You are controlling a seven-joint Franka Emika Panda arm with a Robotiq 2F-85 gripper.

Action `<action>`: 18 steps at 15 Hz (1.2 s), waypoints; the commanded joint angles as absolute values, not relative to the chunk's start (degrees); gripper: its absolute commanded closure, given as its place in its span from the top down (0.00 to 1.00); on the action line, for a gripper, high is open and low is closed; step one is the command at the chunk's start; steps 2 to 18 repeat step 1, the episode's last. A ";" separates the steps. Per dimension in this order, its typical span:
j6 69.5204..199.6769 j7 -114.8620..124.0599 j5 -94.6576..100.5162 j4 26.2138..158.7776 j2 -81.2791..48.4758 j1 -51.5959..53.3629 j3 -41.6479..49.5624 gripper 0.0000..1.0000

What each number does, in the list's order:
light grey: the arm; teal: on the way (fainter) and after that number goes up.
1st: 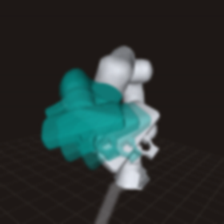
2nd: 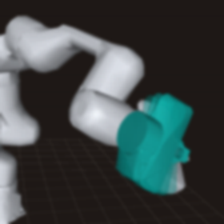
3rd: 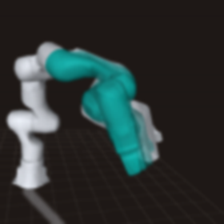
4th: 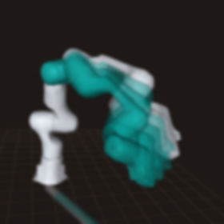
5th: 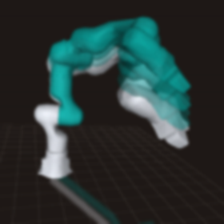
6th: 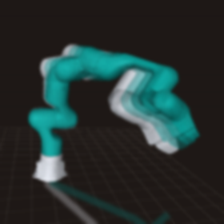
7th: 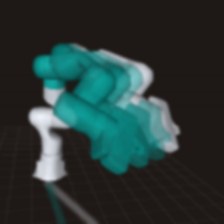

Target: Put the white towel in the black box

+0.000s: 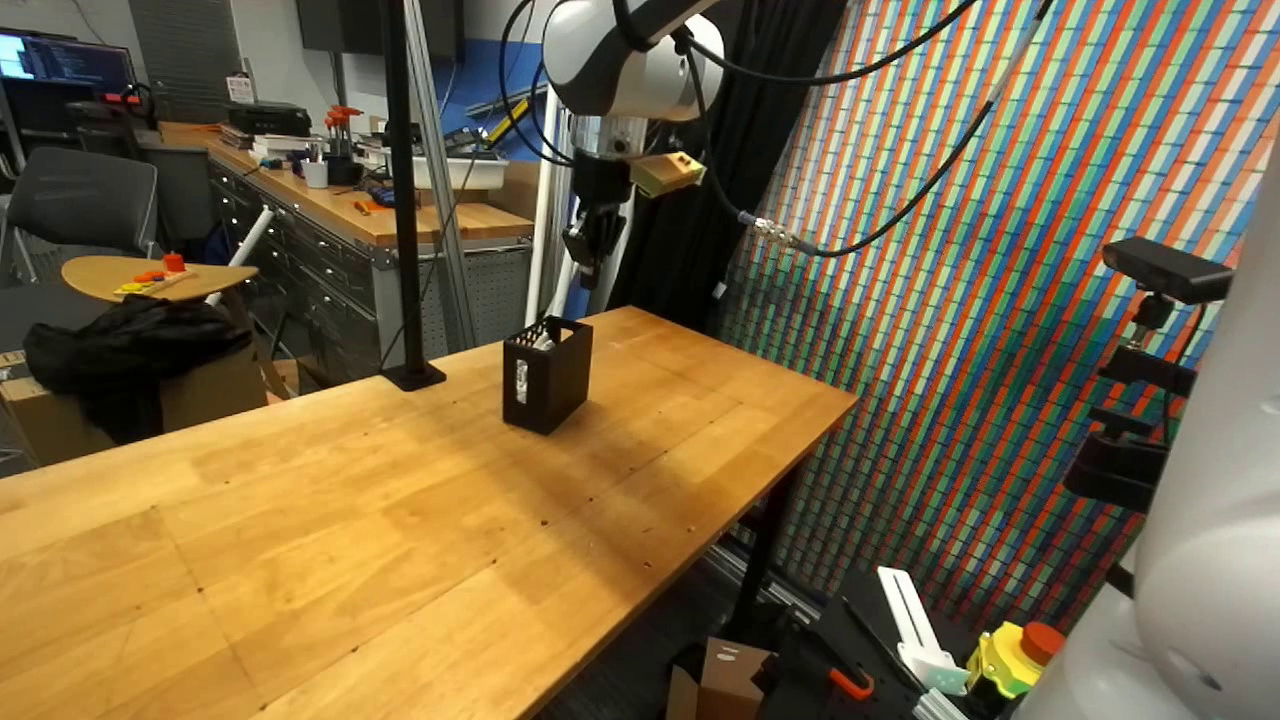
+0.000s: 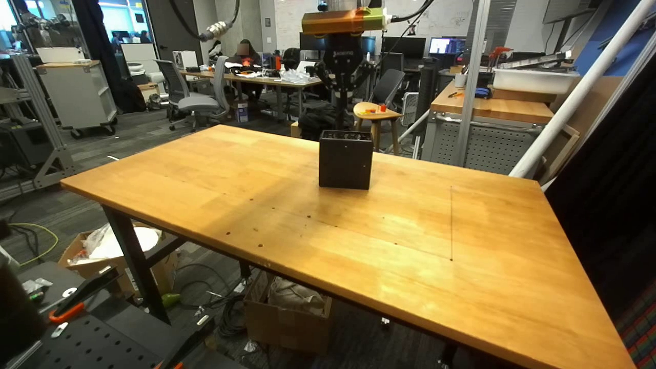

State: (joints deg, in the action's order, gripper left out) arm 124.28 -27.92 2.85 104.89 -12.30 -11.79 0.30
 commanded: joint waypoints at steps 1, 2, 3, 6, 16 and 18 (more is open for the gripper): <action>124.12 -28.11 2.53 104.77 -12.31 -10.67 1.52 0.02; 124.12 -28.11 2.53 104.77 -12.31 -10.67 1.52 0.02; 124.12 -28.11 2.53 104.77 -12.31 -10.67 1.52 0.02; 124.12 -28.11 2.53 104.77 -12.31 -10.67 1.52 0.02; 124.12 -28.11 2.53 104.77 -12.31 -10.67 1.52 0.02; 124.12 -28.11 2.53 104.77 -12.31 -10.67 1.52 0.02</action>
